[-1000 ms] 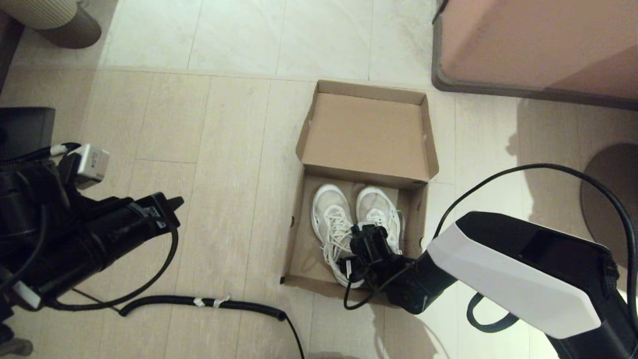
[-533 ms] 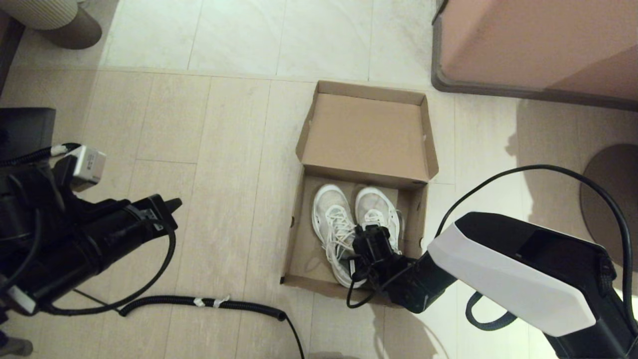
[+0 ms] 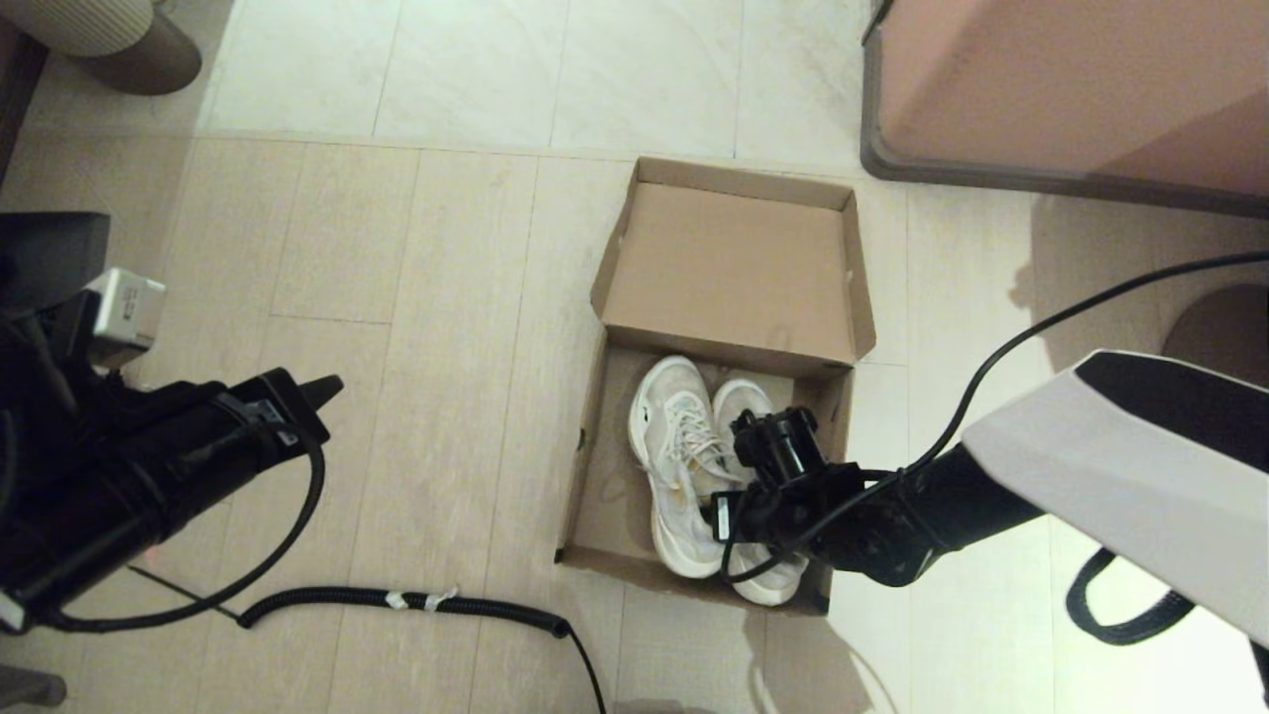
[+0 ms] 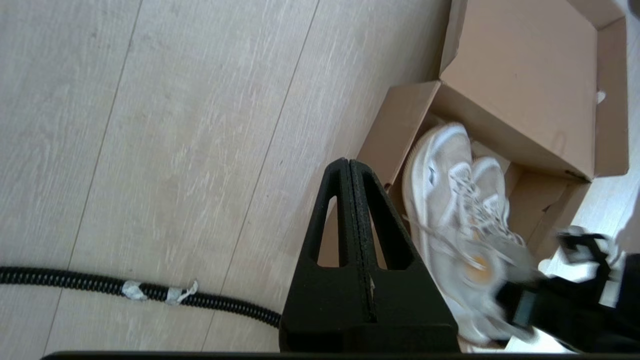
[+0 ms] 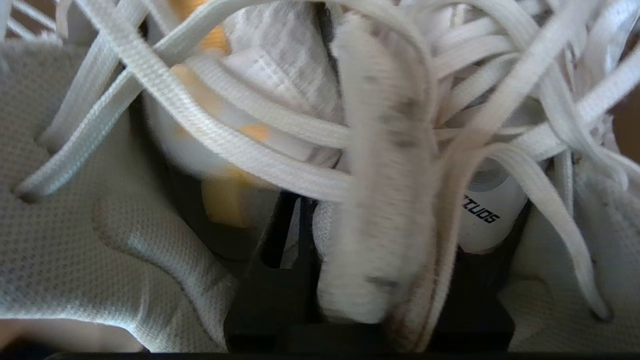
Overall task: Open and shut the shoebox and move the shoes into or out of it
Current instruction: Put the shoes out of the shoe box
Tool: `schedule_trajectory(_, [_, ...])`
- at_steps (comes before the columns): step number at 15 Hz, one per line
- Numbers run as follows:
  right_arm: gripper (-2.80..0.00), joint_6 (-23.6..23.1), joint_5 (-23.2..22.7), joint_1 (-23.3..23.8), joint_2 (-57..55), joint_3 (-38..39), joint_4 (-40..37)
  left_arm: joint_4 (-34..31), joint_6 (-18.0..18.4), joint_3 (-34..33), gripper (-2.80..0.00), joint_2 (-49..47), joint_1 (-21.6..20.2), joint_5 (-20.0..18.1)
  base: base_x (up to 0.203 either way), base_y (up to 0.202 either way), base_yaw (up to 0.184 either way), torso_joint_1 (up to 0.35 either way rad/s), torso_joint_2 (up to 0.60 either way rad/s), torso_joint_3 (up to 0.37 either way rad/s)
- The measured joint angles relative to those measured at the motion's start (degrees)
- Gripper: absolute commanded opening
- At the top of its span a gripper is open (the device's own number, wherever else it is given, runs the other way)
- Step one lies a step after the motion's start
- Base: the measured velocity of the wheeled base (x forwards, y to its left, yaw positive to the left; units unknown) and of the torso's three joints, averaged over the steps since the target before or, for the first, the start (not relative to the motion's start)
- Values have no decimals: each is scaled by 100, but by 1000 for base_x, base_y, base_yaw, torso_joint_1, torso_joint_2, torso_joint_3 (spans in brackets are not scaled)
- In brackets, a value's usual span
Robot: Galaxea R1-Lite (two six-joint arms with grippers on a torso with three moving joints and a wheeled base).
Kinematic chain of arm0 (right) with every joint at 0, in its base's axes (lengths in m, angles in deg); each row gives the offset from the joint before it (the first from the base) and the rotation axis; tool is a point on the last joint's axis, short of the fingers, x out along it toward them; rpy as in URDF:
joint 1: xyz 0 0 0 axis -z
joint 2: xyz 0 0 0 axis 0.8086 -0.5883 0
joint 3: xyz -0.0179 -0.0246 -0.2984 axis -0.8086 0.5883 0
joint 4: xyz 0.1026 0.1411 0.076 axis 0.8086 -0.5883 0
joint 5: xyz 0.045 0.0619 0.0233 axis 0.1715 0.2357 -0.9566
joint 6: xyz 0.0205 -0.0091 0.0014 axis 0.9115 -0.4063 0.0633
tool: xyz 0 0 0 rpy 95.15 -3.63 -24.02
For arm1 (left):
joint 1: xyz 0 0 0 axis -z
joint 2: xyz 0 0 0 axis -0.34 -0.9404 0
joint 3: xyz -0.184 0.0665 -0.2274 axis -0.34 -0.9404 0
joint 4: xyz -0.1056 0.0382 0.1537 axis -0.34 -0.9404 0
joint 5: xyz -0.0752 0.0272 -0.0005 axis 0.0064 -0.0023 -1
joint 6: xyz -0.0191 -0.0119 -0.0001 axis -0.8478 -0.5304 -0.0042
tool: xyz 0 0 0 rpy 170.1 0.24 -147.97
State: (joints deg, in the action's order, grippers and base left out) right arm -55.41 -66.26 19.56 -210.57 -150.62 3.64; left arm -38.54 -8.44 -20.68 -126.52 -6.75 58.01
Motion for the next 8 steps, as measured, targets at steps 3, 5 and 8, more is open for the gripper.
schedule_trajectory(3, [-280, 346, -697, 0, 805, 37, -874, -1, -13, 10, -280, 47, -31, -2, 0, 0, 0, 0, 0, 0])
schedule_trajectory(5, [-280, 481, -1058, 1, 1306, 26, -1494, -1, -13, 10, -280, 55, -49, -7, 0, 0, 0, 0, 0, 0])
schedule_trajectory(8, [-280, 733, -1425, 6, 2089, 9, -2269, -20, -142, -23, -280, 58, -53, -40, 0, 0, 0, 0, 0, 0])
